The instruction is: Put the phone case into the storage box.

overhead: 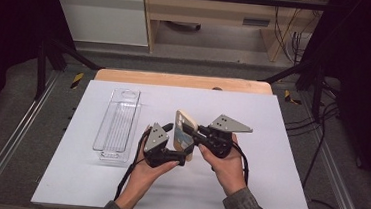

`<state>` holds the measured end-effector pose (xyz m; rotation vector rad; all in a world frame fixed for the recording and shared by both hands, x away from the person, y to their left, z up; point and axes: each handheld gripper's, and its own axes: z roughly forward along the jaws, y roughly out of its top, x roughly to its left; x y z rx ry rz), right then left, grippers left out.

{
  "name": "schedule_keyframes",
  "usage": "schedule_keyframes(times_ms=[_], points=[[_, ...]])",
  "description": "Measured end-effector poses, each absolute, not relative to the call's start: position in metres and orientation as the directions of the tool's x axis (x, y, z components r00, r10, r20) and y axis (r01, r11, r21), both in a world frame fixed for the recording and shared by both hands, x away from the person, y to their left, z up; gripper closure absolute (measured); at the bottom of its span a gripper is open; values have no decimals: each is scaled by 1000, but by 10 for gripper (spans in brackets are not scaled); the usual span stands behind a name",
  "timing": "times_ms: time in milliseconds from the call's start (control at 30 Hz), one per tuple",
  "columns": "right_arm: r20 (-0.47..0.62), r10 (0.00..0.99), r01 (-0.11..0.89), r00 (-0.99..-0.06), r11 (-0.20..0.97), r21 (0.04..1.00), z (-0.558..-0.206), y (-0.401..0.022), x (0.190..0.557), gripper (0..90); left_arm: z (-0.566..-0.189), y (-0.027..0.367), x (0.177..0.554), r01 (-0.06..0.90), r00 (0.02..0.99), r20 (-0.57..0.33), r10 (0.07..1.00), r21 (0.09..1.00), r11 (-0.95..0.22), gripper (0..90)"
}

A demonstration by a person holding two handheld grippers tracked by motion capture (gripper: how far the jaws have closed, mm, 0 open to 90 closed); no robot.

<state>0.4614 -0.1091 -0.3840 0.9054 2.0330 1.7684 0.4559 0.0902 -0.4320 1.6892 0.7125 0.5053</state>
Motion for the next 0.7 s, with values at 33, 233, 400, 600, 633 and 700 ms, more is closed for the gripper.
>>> schedule_keyframes(times_ms=[33,233,400,600,633,700], points=[[173,627,262,-759,52,964,-385,-108,461,798,-432,90,456,191,721,-46,691,972,-135,18],[161,618,258,-770,71,963,-389,-102,459,797,-432,91,457,207,722,-64,688,970,-127,18],[154,611,259,-777,86,962,-392,-98,458,797,-433,93,458,217,721,-80,688,969,-115,21],[157,608,265,-778,91,960,-395,-96,458,796,-432,95,458,221,718,-88,690,970,-106,56],[157,608,265,-778,91,960,-395,-96,458,796,-432,95,458,219,719,-87,689,970,-106,68],[161,610,268,-776,88,959,-395,-96,458,796,-432,95,457,219,718,-88,690,970,-105,86]])
